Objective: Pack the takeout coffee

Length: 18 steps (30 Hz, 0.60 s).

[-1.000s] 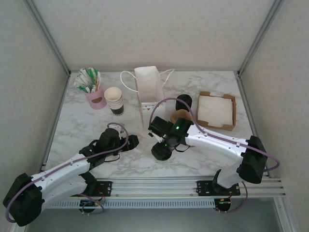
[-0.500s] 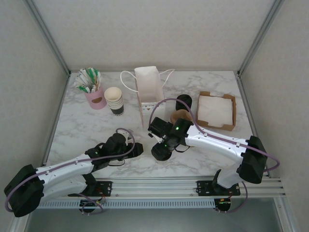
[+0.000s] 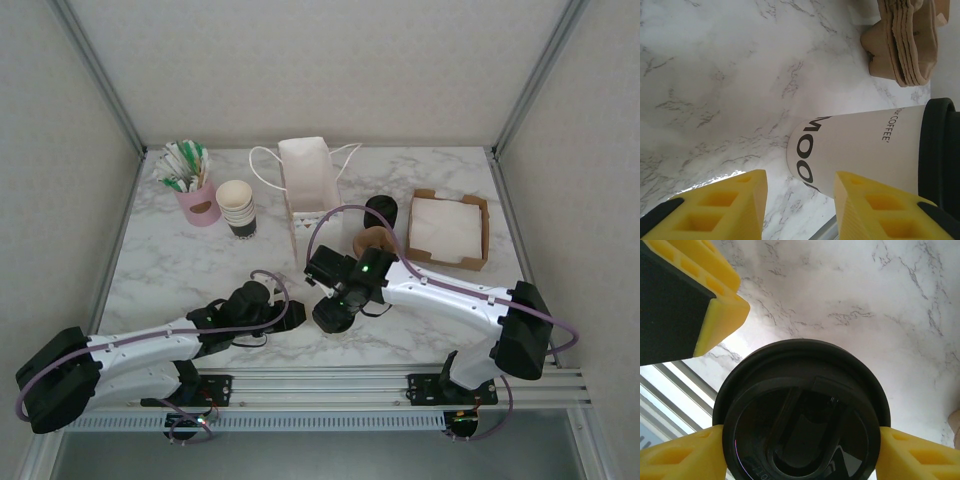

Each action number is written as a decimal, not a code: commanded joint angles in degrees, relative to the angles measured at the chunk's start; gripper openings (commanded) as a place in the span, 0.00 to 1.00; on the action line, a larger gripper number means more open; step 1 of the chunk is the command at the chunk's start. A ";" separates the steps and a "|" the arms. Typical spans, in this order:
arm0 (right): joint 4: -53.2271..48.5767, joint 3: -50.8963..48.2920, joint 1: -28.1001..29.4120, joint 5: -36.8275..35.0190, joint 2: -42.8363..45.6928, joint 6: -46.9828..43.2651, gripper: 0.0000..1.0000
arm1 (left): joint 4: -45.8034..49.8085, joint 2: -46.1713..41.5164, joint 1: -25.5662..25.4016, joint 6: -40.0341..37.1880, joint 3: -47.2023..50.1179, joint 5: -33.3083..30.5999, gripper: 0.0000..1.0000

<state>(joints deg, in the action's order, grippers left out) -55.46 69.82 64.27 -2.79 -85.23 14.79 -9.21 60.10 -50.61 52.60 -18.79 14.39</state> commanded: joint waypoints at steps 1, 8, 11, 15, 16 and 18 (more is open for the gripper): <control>-2.47 -3.55 1.33 0.99 -3.40 1.77 0.69 | 0.35 -0.71 -0.54 -0.09 -0.01 -2.58 0.40; -1.77 -5.70 2.51 -0.12 -3.99 3.60 0.69 | 2.59 -1.82 -0.54 -0.79 -0.50 -4.06 0.41; -1.82 -6.53 2.54 -1.28 -4.32 3.93 0.69 | 3.68 -1.82 -0.54 -1.57 -1.19 -4.87 0.42; -1.49 -6.55 2.60 -1.59 -5.03 4.25 0.69 | 4.79 -1.78 -0.45 -2.49 -2.21 -5.58 0.42; -1.45 -6.55 2.60 -1.59 -5.03 4.27 0.68 | 4.97 -1.82 -0.45 -2.54 -2.30 -5.65 0.43; -1.40 -6.21 2.55 -1.72 -4.86 4.41 0.69 | 5.26 -2.13 -0.41 -2.63 -2.47 -5.92 0.43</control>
<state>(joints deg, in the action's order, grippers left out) -53.58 68.07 66.28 -5.82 -85.23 17.41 -5.69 58.98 -50.59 51.13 -19.33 10.41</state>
